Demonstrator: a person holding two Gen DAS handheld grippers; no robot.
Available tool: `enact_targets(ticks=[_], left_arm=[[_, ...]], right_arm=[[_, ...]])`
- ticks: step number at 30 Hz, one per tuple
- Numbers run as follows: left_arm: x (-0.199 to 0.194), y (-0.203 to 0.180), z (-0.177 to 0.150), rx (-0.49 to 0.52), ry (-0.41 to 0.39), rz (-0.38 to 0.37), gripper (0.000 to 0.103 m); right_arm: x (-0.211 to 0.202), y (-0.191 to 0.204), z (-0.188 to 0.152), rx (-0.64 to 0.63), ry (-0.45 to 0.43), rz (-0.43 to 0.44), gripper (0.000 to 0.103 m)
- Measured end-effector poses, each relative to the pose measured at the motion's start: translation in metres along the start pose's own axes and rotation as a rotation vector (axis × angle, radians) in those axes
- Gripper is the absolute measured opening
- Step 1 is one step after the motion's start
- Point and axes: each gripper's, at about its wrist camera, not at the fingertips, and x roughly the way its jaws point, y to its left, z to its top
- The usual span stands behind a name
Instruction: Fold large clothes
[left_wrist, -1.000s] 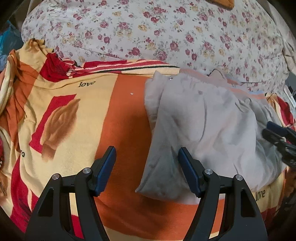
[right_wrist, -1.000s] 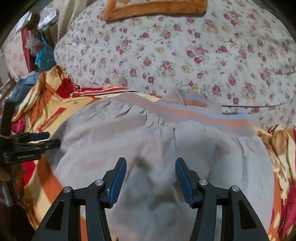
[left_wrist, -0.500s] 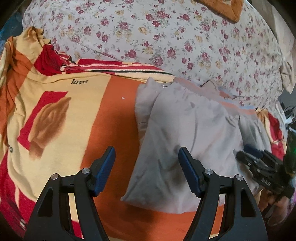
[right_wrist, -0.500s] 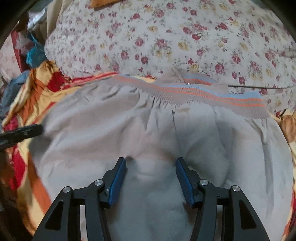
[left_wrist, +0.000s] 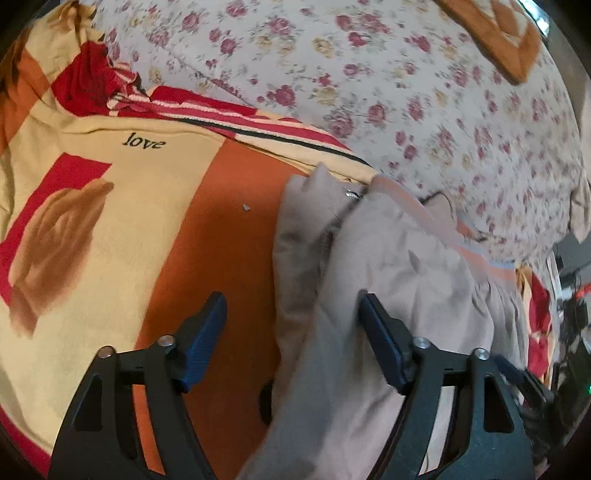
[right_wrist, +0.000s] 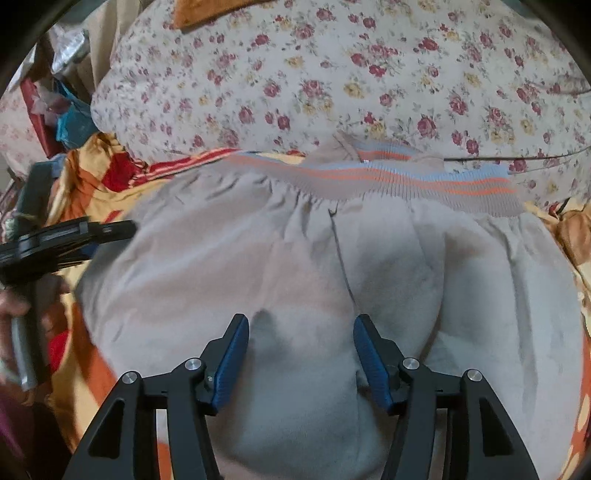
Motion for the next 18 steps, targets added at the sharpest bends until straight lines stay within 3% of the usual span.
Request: enact_targets(ticks=[4, 9, 14, 16, 18], left_arm=[[0.01, 0.0, 0.002, -0.03, 0.019, -0.03, 0.081], [0.017, -0.01, -0.002, 0.007, 0.032, -0.026, 0.088], [0.019, -0.009, -0.002, 0.008, 0.036, -0.035, 0.089], [0.02, -0.01, -0.003, 0.009, 0.031, -0.039, 0.084], [0.021, -0.013, -0.006, 0.013, 0.032, -0.054, 0.067]], right_arm=[[-0.018, -0.004, -0.001, -0.027, -0.018, -0.004, 0.066], [-0.038, -0.018, -0.008, -0.062, -0.028, -0.039, 0.066], [-0.055, -0.04, -0.014, -0.043, -0.047, -0.062, 0.067], [-0.059, -0.05, -0.016, -0.018, -0.068, -0.061, 0.068], [-0.061, -0.061, -0.017, 0.032, -0.093, -0.05, 0.068]])
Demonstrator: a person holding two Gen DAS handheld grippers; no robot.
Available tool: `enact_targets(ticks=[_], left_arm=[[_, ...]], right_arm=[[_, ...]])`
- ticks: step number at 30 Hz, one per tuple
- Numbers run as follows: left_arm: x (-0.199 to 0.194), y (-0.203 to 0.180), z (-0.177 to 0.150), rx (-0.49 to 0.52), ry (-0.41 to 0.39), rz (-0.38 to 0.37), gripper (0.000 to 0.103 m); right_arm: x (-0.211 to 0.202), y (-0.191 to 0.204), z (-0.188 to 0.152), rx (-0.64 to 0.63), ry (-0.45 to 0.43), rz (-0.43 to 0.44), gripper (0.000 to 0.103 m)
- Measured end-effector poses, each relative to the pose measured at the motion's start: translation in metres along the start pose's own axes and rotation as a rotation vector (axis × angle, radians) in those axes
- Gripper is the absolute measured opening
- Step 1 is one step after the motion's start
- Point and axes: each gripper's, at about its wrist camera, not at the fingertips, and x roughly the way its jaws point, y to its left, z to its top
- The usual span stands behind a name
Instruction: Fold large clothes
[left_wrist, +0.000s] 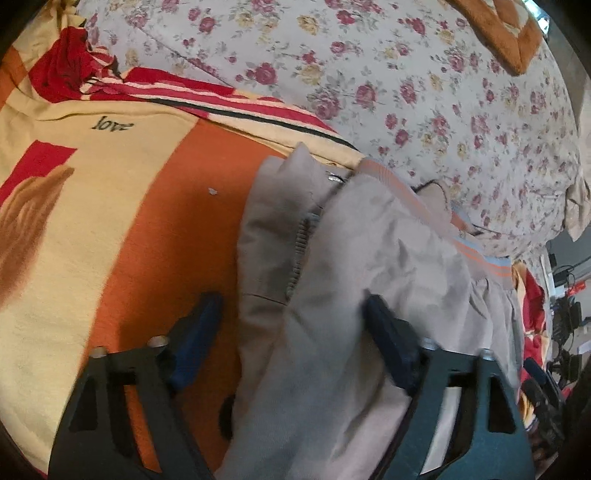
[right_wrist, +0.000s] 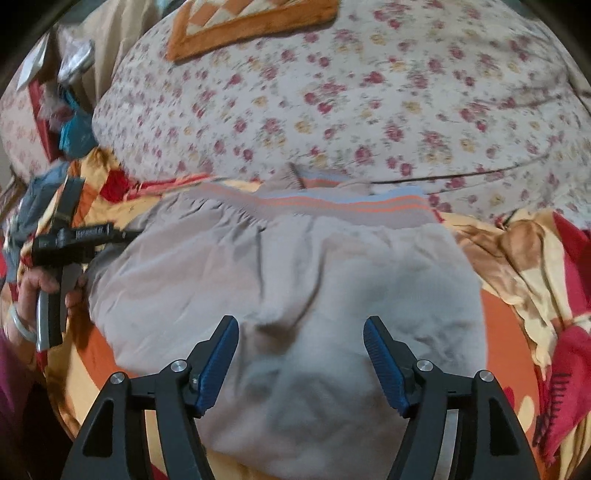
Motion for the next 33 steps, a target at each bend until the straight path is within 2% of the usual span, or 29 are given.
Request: enact_targets(ticks=[2, 5, 13, 18, 33], left_arm=[[0.001, -0.004, -0.002, 0.003, -0.004, -0.008, 0.06], [0.001, -0.006, -0.002, 0.0, -0.014, 0.003, 0.059], [0.001, -0.011, -0.003, 0.016, -0.025, 0.019, 0.054], [0.001, -0.01, -0.003, 0.022, -0.026, 0.021, 0.054], [0.002, -0.01, -0.002, 0.028, -0.025, 0.025, 0.054]], right_arm=[[0.0, -0.011, 0.0, 0.073, -0.005, 0.041, 0.068], [0.004, -0.016, 0.001, 0.11, -0.011, 0.089, 0.068], [0.027, -0.015, -0.004, 0.08, 0.024, 0.03, 0.068], [0.022, -0.016, -0.003, 0.045, -0.007, -0.034, 0.068], [0.016, -0.051, 0.0, 0.11, -0.027, -0.088, 0.068]])
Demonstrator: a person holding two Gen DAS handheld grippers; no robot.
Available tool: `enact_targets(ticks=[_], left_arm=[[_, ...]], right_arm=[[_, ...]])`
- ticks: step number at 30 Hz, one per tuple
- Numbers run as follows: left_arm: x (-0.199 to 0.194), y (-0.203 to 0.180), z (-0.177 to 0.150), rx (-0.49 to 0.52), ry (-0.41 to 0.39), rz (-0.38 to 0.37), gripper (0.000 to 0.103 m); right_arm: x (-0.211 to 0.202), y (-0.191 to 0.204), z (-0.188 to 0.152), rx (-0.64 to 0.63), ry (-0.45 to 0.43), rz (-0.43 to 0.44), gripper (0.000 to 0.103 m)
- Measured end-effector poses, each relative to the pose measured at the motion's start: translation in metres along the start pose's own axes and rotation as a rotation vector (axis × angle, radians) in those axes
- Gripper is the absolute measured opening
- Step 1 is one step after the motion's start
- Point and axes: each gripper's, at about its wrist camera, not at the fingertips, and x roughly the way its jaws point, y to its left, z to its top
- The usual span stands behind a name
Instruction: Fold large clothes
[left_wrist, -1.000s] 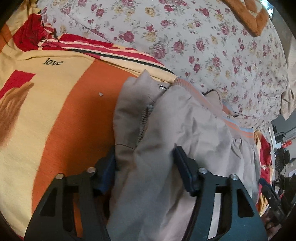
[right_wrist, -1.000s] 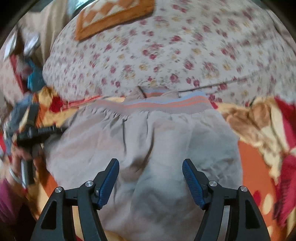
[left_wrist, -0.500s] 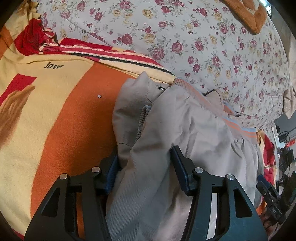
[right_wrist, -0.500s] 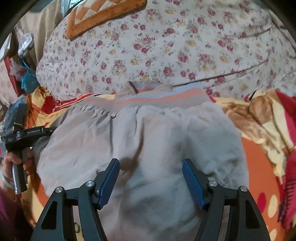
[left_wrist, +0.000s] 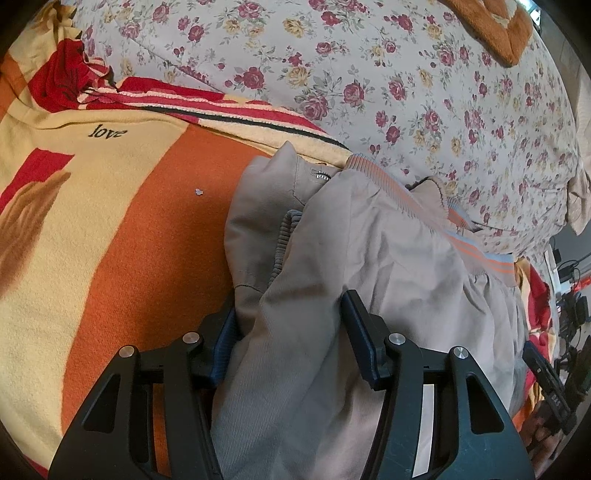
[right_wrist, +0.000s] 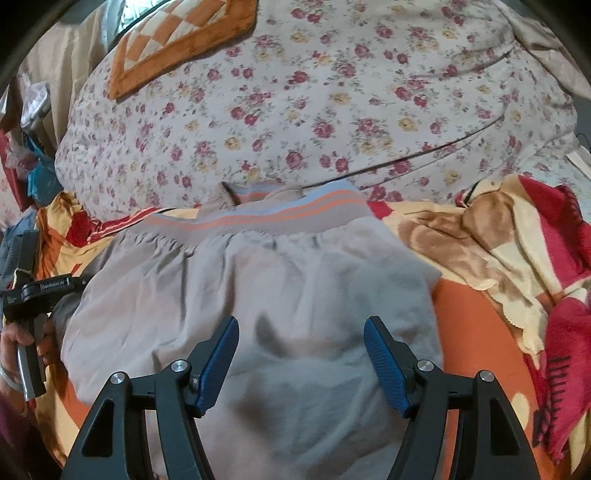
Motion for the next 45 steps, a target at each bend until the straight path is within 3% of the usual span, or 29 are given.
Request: enact_targets(ticks=[10, 12, 15, 23, 28, 33, 41, 45], left_arm=[[-0.001, -0.003, -0.002, -0.005, -0.014, 0.013, 0.055], [-0.004, -0.007, -0.002, 0.004, -0.021, 0.005, 0.036], [-0.018, -0.016, -0.004, -0.006, -0.048, -0.002, 0.021], [-0.062, -0.053, -0.001, -0.008, -0.086, -0.071, 0.01], [-0.077, -0.102, 0.0, 0.063, -0.083, -0.068, 0.009], [-0.078, -0.156, -0.004, 0.139, -0.072, -0.07, 0.007], [-0.058, -0.246, -0.023, 0.255, -0.032, -0.078, 0.005], [-0.037, -0.285, -0.041, 0.304, 0.011, -0.127, 0.0]], right_arm=[[0.021, -0.009, -0.003, -0.042, 0.082, -0.079, 0.068], [0.03, -0.02, -0.003, 0.01, 0.122, -0.046, 0.068], [0.031, -0.034, -0.001, 0.086, 0.137, 0.001, 0.069], [0.009, -0.05, 0.007, 0.148, 0.086, 0.008, 0.069], [-0.01, -0.074, 0.012, 0.239, 0.044, -0.001, 0.069], [-0.023, -0.099, 0.012, 0.347, 0.019, 0.044, 0.069], [-0.039, -0.118, 0.015, 0.407, -0.025, 0.062, 0.069], [-0.042, -0.127, 0.016, 0.431, -0.035, 0.057, 0.069]])
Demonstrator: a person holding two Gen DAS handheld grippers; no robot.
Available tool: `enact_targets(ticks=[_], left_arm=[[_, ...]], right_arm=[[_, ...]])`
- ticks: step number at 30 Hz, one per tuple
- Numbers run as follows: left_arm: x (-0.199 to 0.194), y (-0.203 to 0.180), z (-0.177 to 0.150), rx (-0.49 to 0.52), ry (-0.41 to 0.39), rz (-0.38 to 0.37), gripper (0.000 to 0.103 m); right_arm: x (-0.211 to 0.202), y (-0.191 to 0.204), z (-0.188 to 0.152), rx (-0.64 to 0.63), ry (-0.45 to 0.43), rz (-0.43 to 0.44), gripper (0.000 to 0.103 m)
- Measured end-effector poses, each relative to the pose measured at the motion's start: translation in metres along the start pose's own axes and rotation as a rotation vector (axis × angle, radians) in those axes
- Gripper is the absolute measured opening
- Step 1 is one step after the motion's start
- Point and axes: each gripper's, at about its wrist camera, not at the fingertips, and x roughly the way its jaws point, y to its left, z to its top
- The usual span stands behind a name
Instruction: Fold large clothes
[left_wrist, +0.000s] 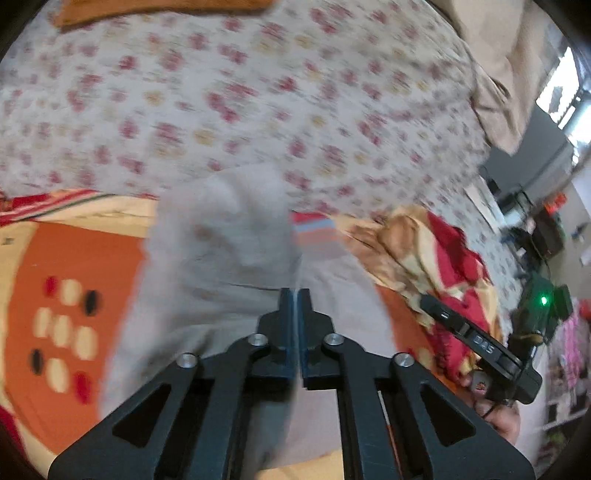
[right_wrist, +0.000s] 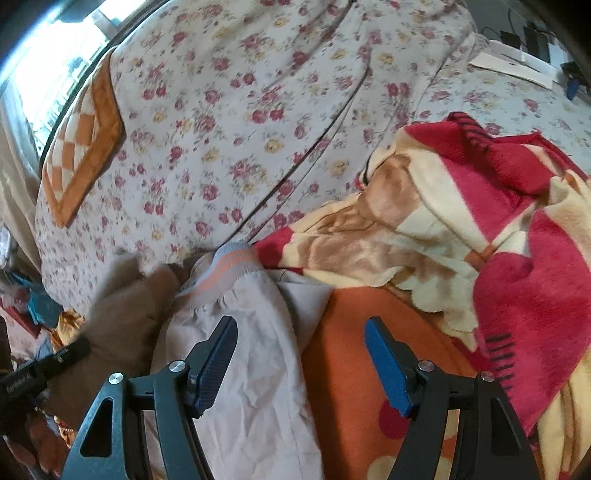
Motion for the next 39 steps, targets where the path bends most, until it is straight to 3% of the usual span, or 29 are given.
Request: enact_targets(ticks=[3, 5, 11, 16, 18, 19, 21, 23, 32, 39], left_arm=[[0.028, -0.023, -0.014, 0.033, 0.038, 0.024, 0.0], [0.034, -0.026, -0.02, 0.031, 0.077, -0.002, 0.0], [-0.015, -0.017, -0.021, 0.089, 0.02, 0.0, 0.001], [-0.038, 0.017, -0.023, 0.077, -0.015, 0.156, 0.002], [-0.041, 0.035, -0.03, 0.04, -0.011, 0.209, 0.015], [-0.042, 0.043, -0.035, 0.016, -0.003, 0.196, 0.021], [-0.044, 0.058, -0.045, -0.032, 0.014, 0.16, 0.045], [-0.049, 0.066, -0.057, -0.055, 0.002, 0.134, 0.055], [-0.07, 0.072, -0.091, -0.075, 0.01, 0.066, 0.056], [-0.063, 0.08, -0.081, -0.151, -0.008, 0.045, 0.065]], right_arm=[[0.0, -0.002, 0.0, 0.011, 0.005, 0.016, 0.069], [0.0, -0.001, -0.001, 0.006, 0.008, 0.03, 0.069], [-0.008, 0.019, -0.005, -0.061, -0.012, 0.122, 0.074], [0.007, 0.031, -0.013, -0.09, 0.046, 0.124, 0.074], [0.011, 0.033, -0.016, -0.088, 0.068, 0.148, 0.074], [0.011, 0.034, -0.017, -0.087, 0.075, 0.169, 0.074], [0.013, 0.039, -0.02, -0.096, 0.089, 0.21, 0.074], [0.015, 0.046, -0.024, -0.115, 0.098, 0.227, 0.075], [0.036, 0.06, -0.042, -0.132, 0.191, 0.248, 0.075], [0.04, 0.052, -0.053, 0.054, 0.281, 0.476, 0.081]])
